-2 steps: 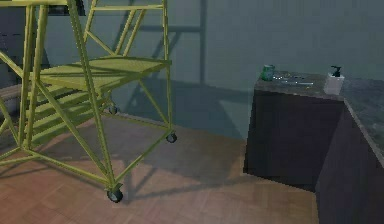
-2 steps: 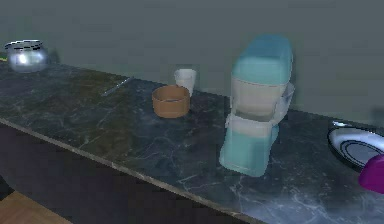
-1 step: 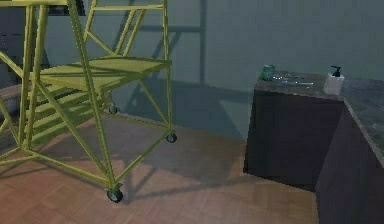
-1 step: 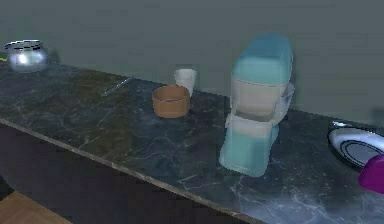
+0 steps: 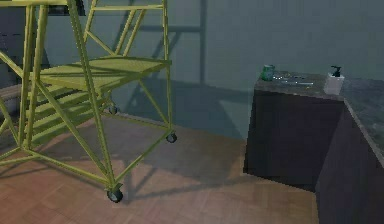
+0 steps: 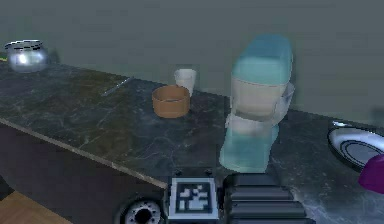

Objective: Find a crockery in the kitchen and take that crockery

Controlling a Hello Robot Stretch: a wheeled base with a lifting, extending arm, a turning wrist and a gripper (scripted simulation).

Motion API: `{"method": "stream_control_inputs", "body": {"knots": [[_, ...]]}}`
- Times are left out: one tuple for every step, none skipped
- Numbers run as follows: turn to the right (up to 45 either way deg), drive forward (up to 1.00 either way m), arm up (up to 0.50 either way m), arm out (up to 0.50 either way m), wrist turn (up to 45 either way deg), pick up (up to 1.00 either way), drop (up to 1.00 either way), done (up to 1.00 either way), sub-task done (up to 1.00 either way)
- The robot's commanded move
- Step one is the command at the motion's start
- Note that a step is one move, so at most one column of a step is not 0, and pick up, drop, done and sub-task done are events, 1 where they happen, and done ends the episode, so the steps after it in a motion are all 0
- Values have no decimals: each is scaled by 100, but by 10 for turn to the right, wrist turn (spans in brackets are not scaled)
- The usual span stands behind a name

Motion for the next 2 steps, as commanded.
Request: {"method": "stream_control_inputs", "body": {"knots": [[0, 0, 0, 46, 0, 0, 0, 0, 0], [0, 0, 0, 0, 450, 0, 0, 0, 0]]}}
